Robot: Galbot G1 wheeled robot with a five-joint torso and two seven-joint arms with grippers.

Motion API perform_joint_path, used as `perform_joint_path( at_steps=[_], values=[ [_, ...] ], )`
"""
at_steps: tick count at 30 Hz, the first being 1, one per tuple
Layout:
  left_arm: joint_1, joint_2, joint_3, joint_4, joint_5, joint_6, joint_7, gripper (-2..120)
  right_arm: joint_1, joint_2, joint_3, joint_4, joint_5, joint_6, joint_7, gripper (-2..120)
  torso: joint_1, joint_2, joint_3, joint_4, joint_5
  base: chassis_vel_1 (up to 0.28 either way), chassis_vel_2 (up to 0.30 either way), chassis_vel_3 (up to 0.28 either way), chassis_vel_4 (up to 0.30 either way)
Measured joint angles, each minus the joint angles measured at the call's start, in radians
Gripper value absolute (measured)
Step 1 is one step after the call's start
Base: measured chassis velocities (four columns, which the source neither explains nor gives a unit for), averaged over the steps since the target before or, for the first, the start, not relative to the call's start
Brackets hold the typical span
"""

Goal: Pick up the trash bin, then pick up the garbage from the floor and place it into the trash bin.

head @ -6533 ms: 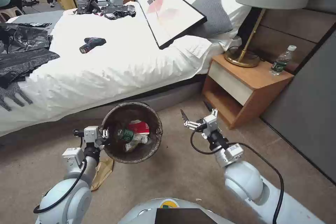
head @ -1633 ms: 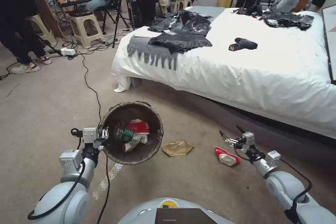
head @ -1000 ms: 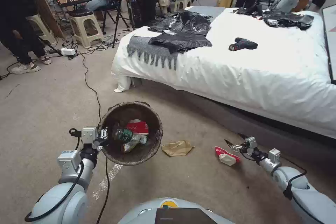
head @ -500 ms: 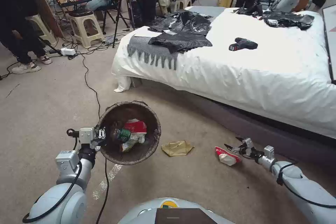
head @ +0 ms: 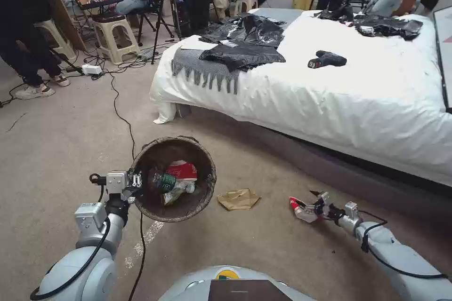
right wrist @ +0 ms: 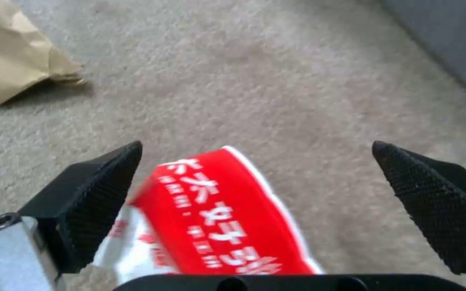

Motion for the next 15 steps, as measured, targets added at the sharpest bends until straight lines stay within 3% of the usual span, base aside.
perform_joint_path(
  at_steps=[15],
  values=[
    [0.000,0.004,0.001,0.003,0.000,0.000,0.000,3,-0.024,0.056,0.001,-0.006,-0.035,0.005,0.021,100,0.000,0.000,0.000,-0.0001,-0.0004,0.000,0.000,0.000,0.000]
  ],
)
